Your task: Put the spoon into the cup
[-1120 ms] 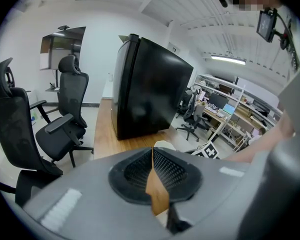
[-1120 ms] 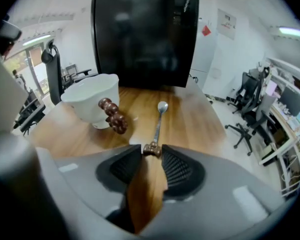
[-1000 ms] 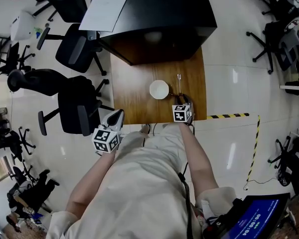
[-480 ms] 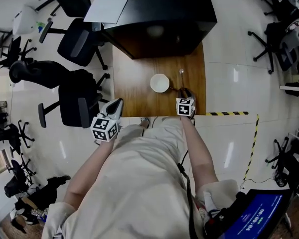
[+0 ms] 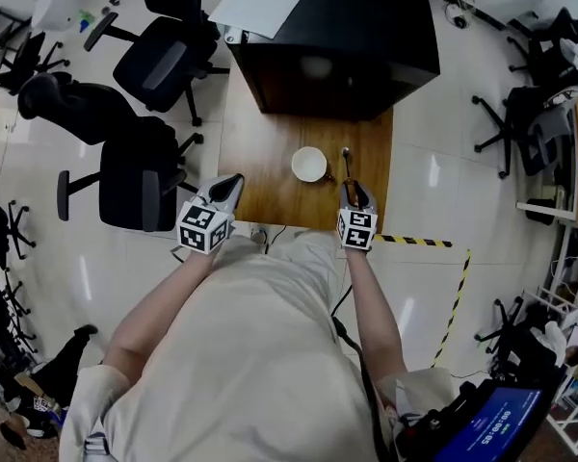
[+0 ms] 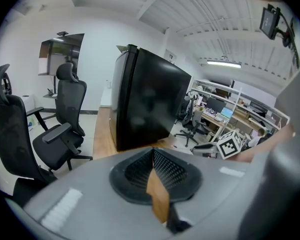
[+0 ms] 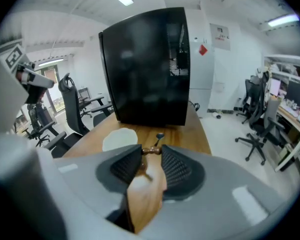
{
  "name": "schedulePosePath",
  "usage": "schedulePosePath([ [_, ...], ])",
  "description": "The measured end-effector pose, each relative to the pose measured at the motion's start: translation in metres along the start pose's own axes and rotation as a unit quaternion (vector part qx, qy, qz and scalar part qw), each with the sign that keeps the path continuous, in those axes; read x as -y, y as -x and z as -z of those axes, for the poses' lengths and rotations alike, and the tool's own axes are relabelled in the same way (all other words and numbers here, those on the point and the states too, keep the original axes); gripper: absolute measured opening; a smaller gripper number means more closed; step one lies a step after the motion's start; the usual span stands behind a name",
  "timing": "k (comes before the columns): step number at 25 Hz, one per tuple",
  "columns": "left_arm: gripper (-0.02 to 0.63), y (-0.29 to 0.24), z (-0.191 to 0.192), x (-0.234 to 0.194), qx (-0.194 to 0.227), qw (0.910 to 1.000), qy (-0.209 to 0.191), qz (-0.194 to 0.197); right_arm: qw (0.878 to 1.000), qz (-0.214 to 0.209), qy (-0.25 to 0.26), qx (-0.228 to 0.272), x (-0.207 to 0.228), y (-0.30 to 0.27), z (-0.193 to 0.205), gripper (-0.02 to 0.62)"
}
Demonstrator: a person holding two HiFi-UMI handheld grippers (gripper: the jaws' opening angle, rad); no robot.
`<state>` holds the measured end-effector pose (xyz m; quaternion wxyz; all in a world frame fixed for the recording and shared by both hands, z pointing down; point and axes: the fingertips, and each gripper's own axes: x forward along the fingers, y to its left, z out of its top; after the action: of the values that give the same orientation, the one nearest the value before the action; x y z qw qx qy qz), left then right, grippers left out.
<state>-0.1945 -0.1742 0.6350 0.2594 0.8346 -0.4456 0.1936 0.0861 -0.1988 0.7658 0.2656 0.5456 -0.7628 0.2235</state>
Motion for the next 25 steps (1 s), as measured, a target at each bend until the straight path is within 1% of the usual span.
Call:
schedulePosePath([
  [4,0.0,0.0,0.0,-0.002,0.005,1.0,0.003,0.007,1.0,-0.023,0.014,0.013,-0.024,0.011,-0.017,0.124],
  [8,0.0,-0.004,0.0,0.0,0.007,0.9998,0.004,0.017,0.998,-0.049,0.027,0.016,-0.045,0.011,-0.024,0.124],
  [12,0.0,-0.002,0.002,-0.001,0.005,0.9996,0.003,0.027,0.997,-0.065,0.029,0.01,-0.068,0.008,-0.021,0.124],
  [16,0.0,0.001,0.002,-0.005,0.009,0.9995,0.007,0.028,0.996,-0.084,0.039,0.001,-0.086,0.003,-0.019,0.124],
  [21,0.0,0.004,0.008,-0.008,0.006,0.9995,0.016,0.027,0.994,-0.101,0.041,-0.022,-0.096,-0.005,-0.01,0.124],
  [25,0.0,0.0,0.019,-0.017,0.005,0.9994,0.017,0.031,0.993,-0.104,0.051,-0.037,-0.103,-0.027,0.0,0.126],
])
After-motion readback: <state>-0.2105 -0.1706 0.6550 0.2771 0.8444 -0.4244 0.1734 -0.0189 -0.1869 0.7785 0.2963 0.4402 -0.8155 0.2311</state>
